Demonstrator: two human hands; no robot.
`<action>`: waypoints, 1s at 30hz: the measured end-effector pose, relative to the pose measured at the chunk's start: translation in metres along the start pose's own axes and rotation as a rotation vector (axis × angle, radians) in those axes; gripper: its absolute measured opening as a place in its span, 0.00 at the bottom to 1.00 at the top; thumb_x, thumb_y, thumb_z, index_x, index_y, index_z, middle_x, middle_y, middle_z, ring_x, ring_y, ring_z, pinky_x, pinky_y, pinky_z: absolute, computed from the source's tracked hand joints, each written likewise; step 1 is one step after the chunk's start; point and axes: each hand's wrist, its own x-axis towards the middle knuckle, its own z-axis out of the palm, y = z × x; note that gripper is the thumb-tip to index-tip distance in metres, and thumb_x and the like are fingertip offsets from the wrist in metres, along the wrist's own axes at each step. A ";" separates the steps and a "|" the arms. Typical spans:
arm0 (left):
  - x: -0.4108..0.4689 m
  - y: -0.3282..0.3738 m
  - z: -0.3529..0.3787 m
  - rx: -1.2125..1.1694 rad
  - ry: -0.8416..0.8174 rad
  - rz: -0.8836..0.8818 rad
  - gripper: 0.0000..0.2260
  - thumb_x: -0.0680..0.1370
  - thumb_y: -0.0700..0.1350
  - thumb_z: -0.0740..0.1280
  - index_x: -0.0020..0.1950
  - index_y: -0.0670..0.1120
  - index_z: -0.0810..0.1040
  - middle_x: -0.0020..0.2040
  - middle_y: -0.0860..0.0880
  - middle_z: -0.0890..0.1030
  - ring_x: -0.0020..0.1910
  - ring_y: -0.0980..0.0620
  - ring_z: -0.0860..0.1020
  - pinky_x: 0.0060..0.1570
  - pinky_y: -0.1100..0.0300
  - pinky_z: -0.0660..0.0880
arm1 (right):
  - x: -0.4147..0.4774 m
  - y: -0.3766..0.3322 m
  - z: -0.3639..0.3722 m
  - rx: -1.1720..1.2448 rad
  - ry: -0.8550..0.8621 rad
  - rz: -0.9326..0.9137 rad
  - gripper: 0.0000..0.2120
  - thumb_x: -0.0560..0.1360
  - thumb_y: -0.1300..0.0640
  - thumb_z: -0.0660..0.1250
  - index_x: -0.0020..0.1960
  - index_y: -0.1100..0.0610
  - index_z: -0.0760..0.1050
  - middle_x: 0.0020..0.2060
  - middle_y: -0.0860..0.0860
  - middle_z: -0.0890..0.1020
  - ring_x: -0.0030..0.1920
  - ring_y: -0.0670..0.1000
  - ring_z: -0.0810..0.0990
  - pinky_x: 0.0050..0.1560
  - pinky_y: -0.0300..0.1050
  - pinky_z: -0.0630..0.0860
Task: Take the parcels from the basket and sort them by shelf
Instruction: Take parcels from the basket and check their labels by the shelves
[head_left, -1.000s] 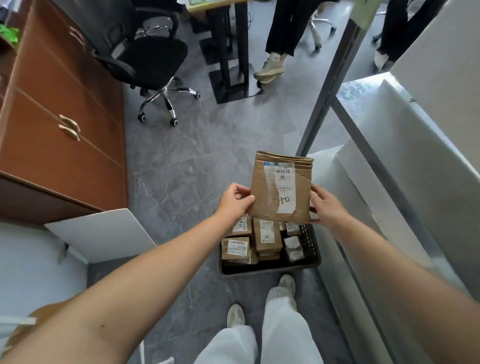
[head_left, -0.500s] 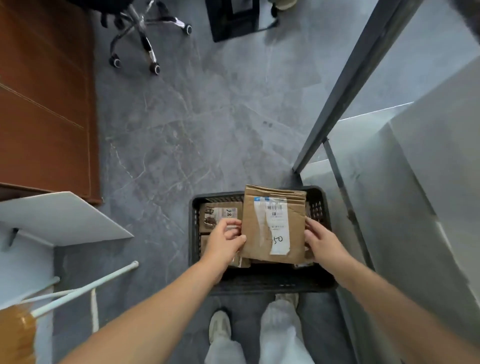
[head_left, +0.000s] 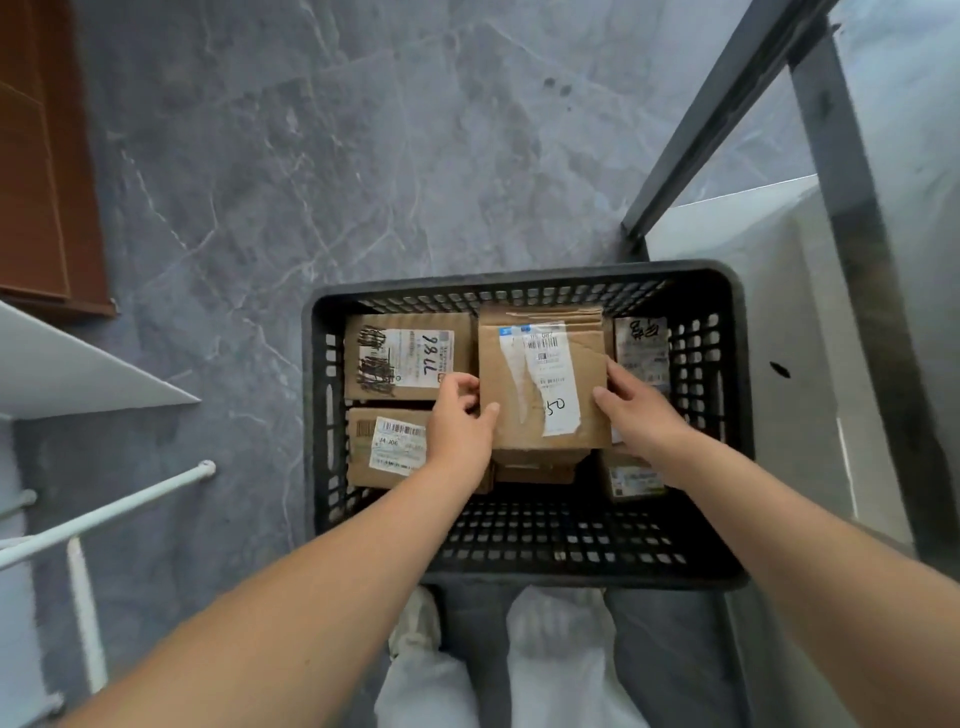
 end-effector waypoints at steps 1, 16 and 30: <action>0.005 -0.002 0.004 0.022 0.045 0.006 0.12 0.79 0.38 0.66 0.58 0.50 0.70 0.61 0.46 0.78 0.58 0.48 0.78 0.58 0.49 0.77 | 0.007 0.003 0.005 -0.004 0.020 -0.032 0.23 0.83 0.52 0.56 0.75 0.35 0.60 0.69 0.43 0.73 0.64 0.50 0.74 0.57 0.51 0.77; 0.011 0.013 0.002 0.243 0.176 0.173 0.13 0.81 0.42 0.64 0.65 0.47 0.71 0.58 0.52 0.76 0.54 0.55 0.74 0.49 0.64 0.68 | -0.021 -0.007 0.033 -0.335 0.211 -0.208 0.33 0.81 0.57 0.59 0.80 0.49 0.45 0.78 0.49 0.57 0.78 0.50 0.51 0.76 0.52 0.52; -0.134 0.230 -0.159 0.622 0.254 0.941 0.25 0.82 0.41 0.58 0.79 0.43 0.56 0.80 0.47 0.57 0.79 0.53 0.51 0.76 0.57 0.39 | -0.238 -0.248 0.031 -0.352 0.518 -0.663 0.28 0.83 0.55 0.54 0.81 0.53 0.47 0.80 0.48 0.52 0.79 0.47 0.46 0.79 0.49 0.46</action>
